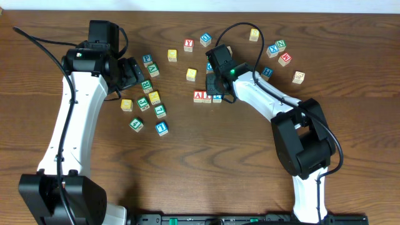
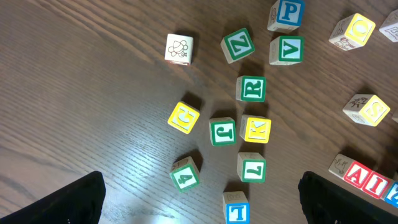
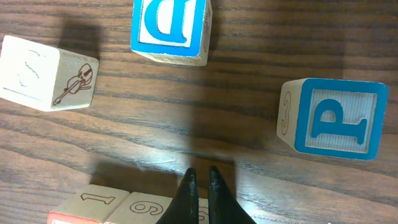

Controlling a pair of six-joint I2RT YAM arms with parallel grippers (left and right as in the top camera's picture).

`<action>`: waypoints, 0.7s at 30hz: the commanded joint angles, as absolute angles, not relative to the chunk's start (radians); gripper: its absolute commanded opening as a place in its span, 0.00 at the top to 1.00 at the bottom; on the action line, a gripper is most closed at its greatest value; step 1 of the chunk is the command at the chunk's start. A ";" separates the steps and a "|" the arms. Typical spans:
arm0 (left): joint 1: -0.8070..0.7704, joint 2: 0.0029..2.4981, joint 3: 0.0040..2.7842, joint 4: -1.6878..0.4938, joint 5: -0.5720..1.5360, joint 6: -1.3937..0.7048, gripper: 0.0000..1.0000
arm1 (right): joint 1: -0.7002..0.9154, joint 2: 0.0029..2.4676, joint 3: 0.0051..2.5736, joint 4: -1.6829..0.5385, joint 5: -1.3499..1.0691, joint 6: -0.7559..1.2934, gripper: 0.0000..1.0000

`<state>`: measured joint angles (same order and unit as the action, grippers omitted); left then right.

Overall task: Spell out AI2
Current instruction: 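Nudge the 2 block with the right gripper flush against the I block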

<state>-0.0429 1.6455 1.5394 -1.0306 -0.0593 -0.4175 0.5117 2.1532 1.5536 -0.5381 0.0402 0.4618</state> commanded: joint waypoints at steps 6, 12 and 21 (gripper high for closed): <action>-0.043 1.648 1.549 -1.036 -0.080 -0.412 0.02 | 0.519 2.172 1.546 -0.542 0.042 0.447 0.98; -0.043 1.648 1.549 -1.036 -0.080 -0.412 0.02 | 0.519 2.172 1.546 -0.546 0.042 0.447 0.98; -0.043 1.648 1.549 -1.036 -0.080 -0.412 0.02 | 0.519 2.172 1.546 -0.554 0.041 0.447 0.98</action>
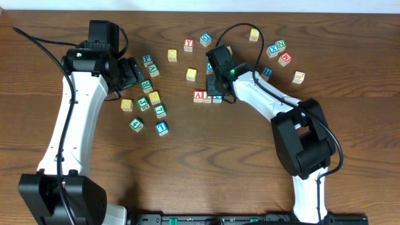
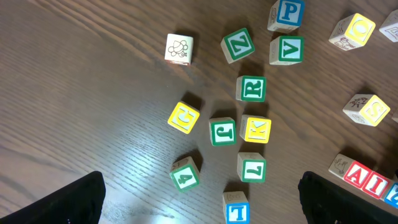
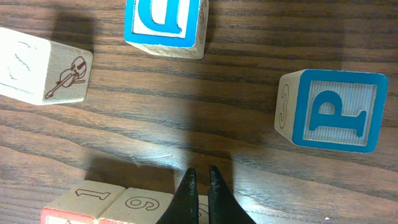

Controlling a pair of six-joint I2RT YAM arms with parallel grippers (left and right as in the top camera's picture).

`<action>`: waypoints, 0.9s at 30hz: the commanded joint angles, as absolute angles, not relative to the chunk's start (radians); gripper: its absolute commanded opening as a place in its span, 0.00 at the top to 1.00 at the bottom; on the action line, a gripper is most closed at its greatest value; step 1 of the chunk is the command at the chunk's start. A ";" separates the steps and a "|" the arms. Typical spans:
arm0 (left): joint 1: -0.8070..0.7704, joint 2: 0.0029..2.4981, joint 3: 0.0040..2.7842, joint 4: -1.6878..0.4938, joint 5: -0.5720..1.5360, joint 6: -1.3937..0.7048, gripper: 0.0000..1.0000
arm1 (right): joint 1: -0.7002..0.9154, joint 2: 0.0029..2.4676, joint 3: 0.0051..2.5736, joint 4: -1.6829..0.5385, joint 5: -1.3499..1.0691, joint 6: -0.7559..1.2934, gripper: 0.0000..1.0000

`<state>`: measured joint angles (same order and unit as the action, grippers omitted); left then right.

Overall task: Spell out AI2
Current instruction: 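Nudge the 2 block with the right gripper flush against the I block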

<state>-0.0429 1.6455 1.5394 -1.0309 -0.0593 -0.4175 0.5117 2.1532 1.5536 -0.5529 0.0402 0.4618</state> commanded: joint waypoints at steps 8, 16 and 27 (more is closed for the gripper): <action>-0.043 1.648 1.549 -1.036 -0.080 -0.412 0.02 | 0.519 2.172 1.546 -0.547 0.043 0.447 0.99; -0.043 1.648 1.549 -1.036 -0.080 -0.412 0.02 | 0.468 2.151 1.550 -0.536 0.039 0.501 0.99; -0.043 1.648 1.549 -1.036 -0.079 -0.412 0.02 | 0.453 2.149 1.550 -0.609 0.016 0.531 0.99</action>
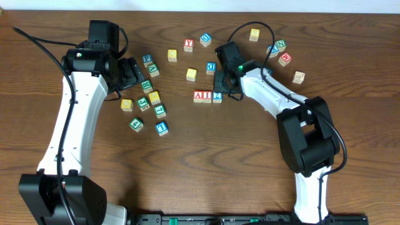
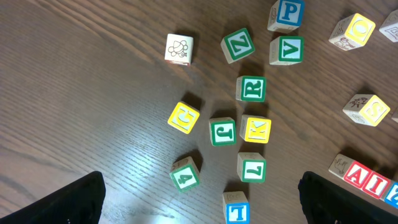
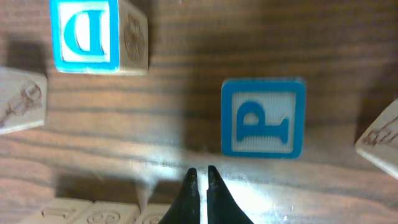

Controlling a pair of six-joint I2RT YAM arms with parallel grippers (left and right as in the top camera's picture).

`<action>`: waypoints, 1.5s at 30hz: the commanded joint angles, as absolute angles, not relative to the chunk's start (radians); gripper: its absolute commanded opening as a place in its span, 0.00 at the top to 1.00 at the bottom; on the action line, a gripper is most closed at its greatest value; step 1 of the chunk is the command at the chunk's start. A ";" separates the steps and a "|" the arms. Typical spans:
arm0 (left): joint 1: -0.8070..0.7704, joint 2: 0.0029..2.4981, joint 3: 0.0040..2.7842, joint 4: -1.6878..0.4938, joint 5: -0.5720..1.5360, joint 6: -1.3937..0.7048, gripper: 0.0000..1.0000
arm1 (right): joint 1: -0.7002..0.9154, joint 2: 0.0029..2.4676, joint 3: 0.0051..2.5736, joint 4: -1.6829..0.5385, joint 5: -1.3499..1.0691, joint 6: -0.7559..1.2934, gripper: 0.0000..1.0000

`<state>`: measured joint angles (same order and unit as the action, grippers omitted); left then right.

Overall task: Spell out AI2
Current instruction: 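Nudge the 2 block with the right gripper flush against the I block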

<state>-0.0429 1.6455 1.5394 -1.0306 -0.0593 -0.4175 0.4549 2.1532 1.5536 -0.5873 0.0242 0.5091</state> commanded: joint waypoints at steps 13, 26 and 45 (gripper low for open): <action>-0.043 1.648 1.549 -1.036 -0.080 -0.412 0.02 | 0.459 2.149 1.550 -0.685 0.003 0.553 0.99; -0.043 1.648 1.549 -1.036 -0.080 -0.412 0.02 | 0.457 2.149 1.550 -0.681 -0.049 0.553 0.99; -0.043 1.648 1.549 -1.036 -0.079 -0.412 0.02 | 0.458 2.149 1.550 -0.681 -0.064 0.553 0.99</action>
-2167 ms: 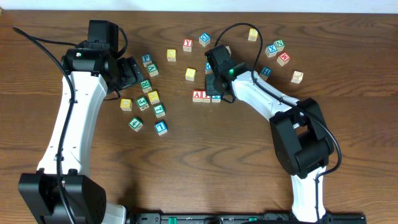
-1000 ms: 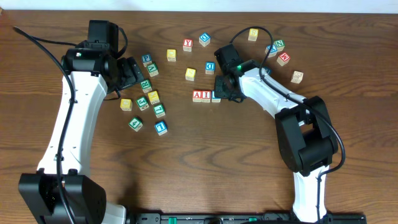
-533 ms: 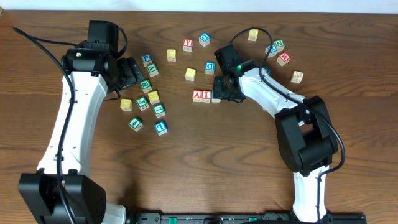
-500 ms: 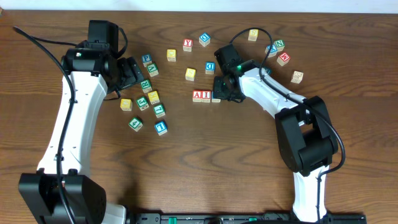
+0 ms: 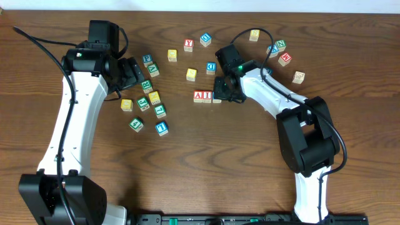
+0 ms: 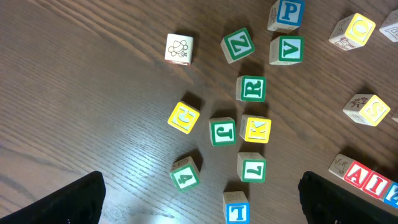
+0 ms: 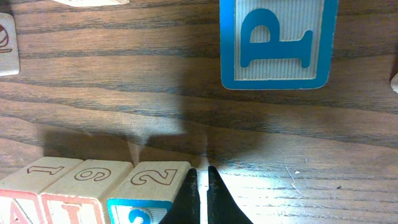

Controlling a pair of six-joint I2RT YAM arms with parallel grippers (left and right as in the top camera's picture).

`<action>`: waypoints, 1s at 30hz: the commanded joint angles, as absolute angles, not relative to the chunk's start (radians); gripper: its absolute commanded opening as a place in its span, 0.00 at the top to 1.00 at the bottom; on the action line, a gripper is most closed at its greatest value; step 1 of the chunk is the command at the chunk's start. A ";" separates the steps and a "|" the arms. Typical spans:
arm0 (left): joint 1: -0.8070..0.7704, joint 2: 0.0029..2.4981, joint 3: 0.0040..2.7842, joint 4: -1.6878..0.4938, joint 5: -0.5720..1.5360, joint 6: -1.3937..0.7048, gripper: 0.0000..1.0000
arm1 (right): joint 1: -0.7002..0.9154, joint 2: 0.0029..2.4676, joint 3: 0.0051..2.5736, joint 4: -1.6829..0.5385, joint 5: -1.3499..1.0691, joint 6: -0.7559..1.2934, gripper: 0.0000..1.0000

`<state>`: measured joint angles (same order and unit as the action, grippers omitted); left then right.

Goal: Spell out AI2

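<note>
Three blocks stand in a row: red A [image 7: 18,210], red I [image 7: 74,206] and blue 2 [image 7: 149,186], the 2 at the right end. Overhead, A [image 5: 199,95] and I [image 5: 206,95] show clearly, while the 2 is partly under my right gripper [image 5: 224,92]. In the wrist view the right gripper [image 7: 200,180] is shut and holds nothing. Its left finger rests against the 2's right side. My left gripper [image 5: 131,74] hangs open over the left cluster, with nothing between its fingers [image 6: 68,199].
A blue P block [image 7: 278,40] lies just behind the right gripper. Loose blocks sit under the left gripper, among them G [image 6: 183,117], J [image 6: 222,131], K [image 6: 255,129], L [image 6: 251,168], 4 [image 6: 185,175] and T [image 6: 236,208]. More blocks are scattered along the back [image 5: 279,50].
My shut right gripper was behind the row, near the P block. It is now lower, with its tips beside the right side of the 2 block. The left arm is unchanged.
At the two oldest moments my shut right gripper stood over the row's right end, covering the 2. It then stood back and to the right, with A, I and 2 showing in line. Now its tips are against the 2's right side. The left gripper stayed open and still.
</note>
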<state>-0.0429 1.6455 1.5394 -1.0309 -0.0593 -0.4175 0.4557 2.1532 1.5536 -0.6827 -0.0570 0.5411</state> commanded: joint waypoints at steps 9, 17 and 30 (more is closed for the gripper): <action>-0.043 1.648 1.549 -1.036 -0.080 -0.412 0.02 | 0.460 2.149 1.550 -0.681 -0.064 0.553 0.99; -0.043 1.648 1.549 -1.036 -0.080 -0.412 0.02 | 0.460 2.149 1.550 -0.681 -0.067 0.552 0.99; -0.043 1.648 1.549 -1.036 -0.080 -0.412 0.02 | 0.472 2.149 1.550 -0.674 -0.071 0.545 0.99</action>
<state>-0.0429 1.6455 1.5394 -1.0309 -0.0593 -0.4175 0.4625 2.1532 1.5536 -0.6762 -0.0643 0.5407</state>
